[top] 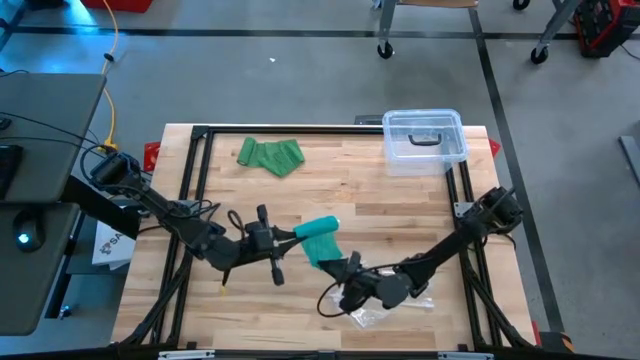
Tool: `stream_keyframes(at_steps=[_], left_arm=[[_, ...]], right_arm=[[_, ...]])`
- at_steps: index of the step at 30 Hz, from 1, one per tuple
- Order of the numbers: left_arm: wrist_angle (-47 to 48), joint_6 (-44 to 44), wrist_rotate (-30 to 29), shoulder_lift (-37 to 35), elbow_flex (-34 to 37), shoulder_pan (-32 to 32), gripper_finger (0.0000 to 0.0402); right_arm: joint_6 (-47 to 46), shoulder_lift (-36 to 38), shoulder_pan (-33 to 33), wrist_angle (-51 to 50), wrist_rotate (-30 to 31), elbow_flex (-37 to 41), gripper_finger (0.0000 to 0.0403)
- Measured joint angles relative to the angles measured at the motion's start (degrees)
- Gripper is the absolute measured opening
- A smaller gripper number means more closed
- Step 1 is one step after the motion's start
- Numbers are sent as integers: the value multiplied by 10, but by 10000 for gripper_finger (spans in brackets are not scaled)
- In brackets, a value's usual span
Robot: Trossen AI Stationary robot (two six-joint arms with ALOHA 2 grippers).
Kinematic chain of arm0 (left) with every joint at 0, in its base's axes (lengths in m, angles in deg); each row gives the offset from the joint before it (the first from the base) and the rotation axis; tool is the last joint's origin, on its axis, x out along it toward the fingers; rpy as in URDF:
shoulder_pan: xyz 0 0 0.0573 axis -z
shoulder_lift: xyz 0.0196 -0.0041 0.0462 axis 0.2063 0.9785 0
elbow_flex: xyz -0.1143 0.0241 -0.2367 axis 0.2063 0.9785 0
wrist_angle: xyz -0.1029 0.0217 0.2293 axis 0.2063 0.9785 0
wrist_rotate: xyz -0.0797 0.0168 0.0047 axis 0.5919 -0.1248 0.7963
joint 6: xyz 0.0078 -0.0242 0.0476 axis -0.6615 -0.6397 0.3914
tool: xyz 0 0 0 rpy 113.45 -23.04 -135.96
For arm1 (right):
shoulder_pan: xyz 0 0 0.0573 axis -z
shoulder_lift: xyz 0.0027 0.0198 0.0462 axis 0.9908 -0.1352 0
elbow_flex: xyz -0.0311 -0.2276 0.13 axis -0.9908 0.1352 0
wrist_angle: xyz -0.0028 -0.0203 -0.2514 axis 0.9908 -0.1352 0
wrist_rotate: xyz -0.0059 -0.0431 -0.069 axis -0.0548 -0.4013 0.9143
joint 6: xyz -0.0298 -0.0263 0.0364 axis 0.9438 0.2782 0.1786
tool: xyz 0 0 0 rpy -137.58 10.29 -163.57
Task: Roll bandage
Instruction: Roll the blue bandage
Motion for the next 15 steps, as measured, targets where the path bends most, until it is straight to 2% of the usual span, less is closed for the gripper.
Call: stream_keyframes(at_steps=[7,11,15], left_arm=[[62,-31,10,0,0,-10,6],[67,-30,44,-1,0,-11,6],[67,-26,92,-1,0,-11,6]], right_arm=[[1,34,-6,-5,9,-34,0],[-14,72,-7,-11,22,-35,0],[-70,104,-2,-60,17,-36,0]])
